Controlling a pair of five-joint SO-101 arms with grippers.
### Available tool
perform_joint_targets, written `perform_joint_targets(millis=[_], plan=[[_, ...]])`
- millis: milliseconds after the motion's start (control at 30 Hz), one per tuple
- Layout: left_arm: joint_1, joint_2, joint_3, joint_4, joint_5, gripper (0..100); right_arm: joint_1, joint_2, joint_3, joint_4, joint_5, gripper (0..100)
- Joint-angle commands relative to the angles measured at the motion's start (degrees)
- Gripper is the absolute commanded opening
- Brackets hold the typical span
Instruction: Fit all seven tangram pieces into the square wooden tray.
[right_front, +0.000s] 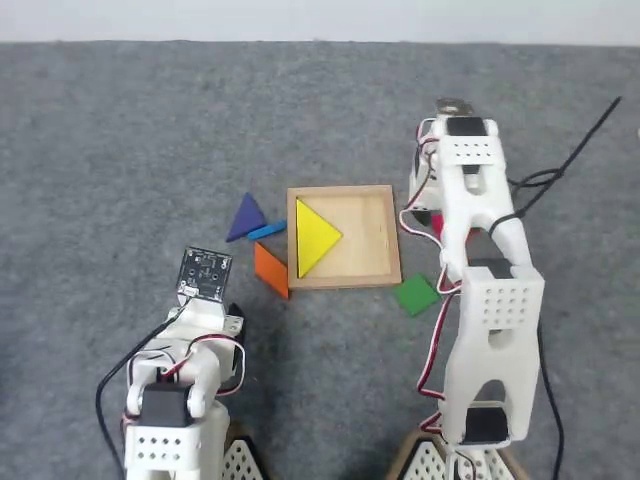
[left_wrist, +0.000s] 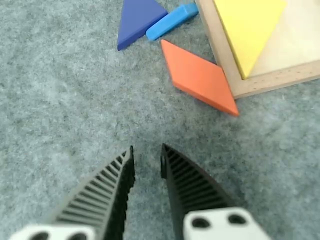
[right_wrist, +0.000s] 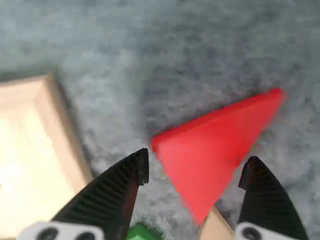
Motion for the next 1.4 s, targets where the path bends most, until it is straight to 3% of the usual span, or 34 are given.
perform_joint_targets(millis=[0,300,467,667,1067,1367], plan=[[0.1,-1.1,-0.2,0.3,0.3,8,1.9,0.9,-2.9,0.0,-4.0,30.3],[0.1,-1.1,-0.2,0.3,0.3,8,2.0,3.3,-2.9,-1.7,-4.6,29.8],[0.1,-1.1,-0.2,0.3,0.3,8,1.7,3.0,-3.3,-1.6,-5.3,23.7],[0.1,-1.1,-0.2,0.3,0.3,8,1.7,3.1,-6.8,-1.0,-19.2,29.2],[0.1,-1.1,-0.2,0.3,0.3,8,2.1,3.2,-8.3,-1.9,-33.5,40.3],[0.1,-1.1,-0.2,0.3,0.3,8,2.0,3.7,-8.3,-5.8,-38.7,43.1]])
